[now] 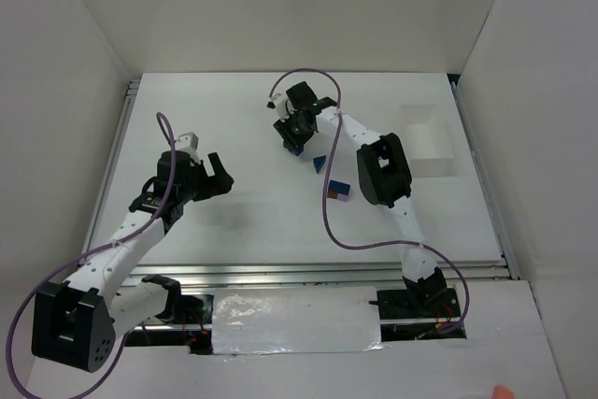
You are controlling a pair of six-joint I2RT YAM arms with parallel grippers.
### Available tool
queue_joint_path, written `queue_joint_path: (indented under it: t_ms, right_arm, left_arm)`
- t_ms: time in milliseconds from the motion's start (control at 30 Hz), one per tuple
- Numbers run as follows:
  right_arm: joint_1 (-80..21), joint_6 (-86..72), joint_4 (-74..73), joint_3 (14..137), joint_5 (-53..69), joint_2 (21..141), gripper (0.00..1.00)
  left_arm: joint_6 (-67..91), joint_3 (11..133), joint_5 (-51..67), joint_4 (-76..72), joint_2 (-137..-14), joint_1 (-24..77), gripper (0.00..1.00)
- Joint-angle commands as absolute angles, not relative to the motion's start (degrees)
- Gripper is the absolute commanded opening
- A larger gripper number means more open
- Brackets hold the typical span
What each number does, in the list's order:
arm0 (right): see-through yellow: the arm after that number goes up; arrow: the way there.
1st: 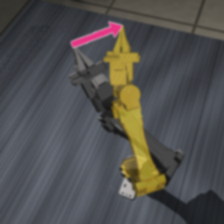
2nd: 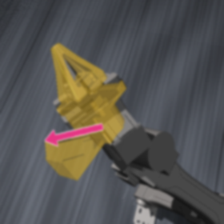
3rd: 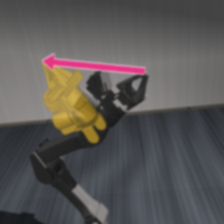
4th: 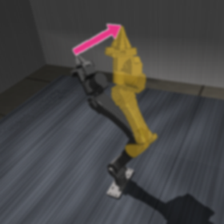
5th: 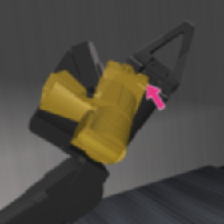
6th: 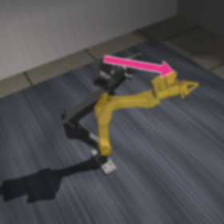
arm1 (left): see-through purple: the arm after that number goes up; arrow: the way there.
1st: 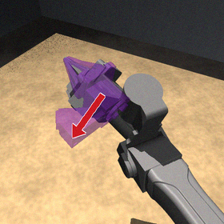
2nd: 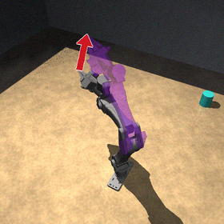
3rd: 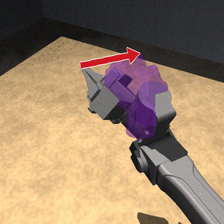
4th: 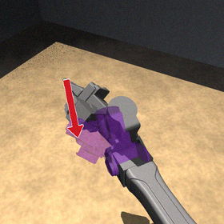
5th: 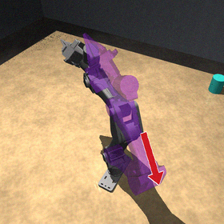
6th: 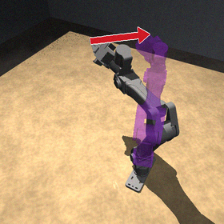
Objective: Build the wood block tower
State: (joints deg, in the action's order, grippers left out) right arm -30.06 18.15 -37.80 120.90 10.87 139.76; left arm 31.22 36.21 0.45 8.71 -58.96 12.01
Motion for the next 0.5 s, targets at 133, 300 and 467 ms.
queue_joint_path:
  t_ms: [133, 300, 467]
  right_arm:
    - [-31.4, 18.0, -37.4, 121.7, 8.5, 137.8, 0.31]
    - [-32.3, 19.2, -31.5, 113.8, 8.3, 128.8, 0.26]
    - [-33.5, 17.2, -31.5, 110.8, 6.8, 121.1, 0.23]
  left_arm:
    - [29.4, 35.9, 1.3, 6.3, -58.8, 11.3, 0.99]
    - [29.3, 35.7, 2.5, 5.9, -58.3, 11.3, 0.99]
    - [29.5, 35.7, 2.8, 6.6, -57.6, 11.3, 0.99]
